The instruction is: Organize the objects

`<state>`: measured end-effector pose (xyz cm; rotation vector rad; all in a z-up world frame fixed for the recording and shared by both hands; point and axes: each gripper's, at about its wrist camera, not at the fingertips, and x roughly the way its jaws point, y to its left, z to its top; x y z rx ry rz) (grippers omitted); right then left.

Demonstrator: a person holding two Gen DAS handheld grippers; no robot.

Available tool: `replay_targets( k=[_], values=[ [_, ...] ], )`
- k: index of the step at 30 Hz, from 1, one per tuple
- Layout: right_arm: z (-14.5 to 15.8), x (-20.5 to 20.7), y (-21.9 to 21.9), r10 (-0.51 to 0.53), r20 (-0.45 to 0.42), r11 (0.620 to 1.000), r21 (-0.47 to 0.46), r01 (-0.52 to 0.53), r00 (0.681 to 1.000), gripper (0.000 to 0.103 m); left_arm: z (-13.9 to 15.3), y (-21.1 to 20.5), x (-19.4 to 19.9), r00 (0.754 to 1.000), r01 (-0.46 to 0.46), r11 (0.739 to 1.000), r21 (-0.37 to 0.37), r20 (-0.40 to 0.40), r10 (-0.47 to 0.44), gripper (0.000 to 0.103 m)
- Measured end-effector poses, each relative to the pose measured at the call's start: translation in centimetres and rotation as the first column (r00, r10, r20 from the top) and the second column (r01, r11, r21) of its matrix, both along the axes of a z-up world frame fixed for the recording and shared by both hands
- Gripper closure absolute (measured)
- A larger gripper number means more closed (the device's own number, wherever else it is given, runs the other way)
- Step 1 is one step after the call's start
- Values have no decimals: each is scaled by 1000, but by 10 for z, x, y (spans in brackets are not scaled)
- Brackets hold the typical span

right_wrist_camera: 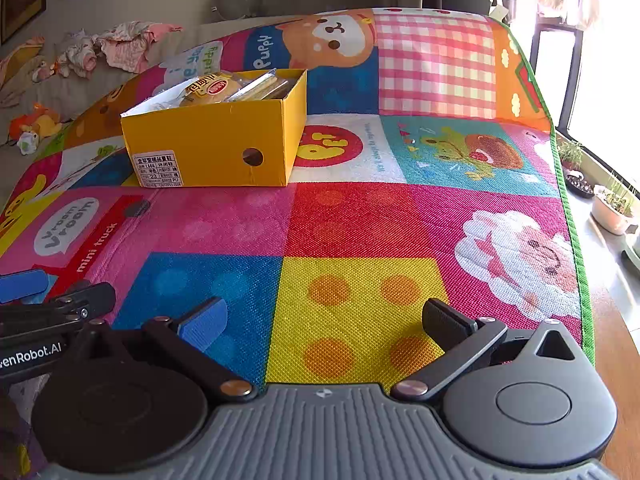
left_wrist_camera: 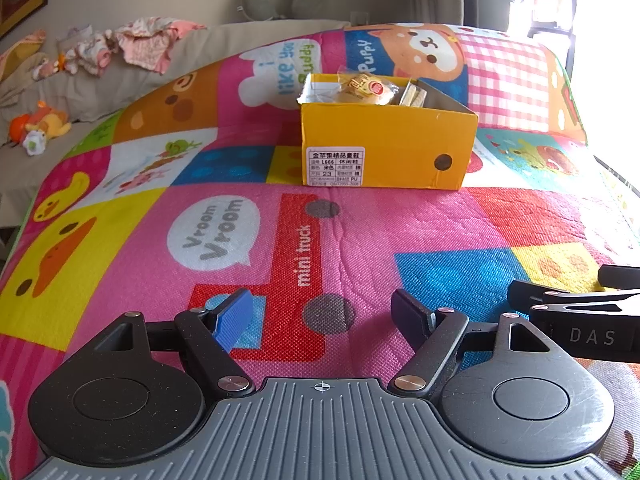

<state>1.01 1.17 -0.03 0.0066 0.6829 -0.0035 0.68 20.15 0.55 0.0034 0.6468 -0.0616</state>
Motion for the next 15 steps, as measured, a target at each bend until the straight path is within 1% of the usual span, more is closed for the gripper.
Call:
replay_targets(
  k=[15],
  values=[
    [0, 0, 0, 0, 0, 1000, 0, 0, 1000, 0, 0, 0, 0, 1000, 0, 1000, 1, 0, 0, 22]
  ],
)
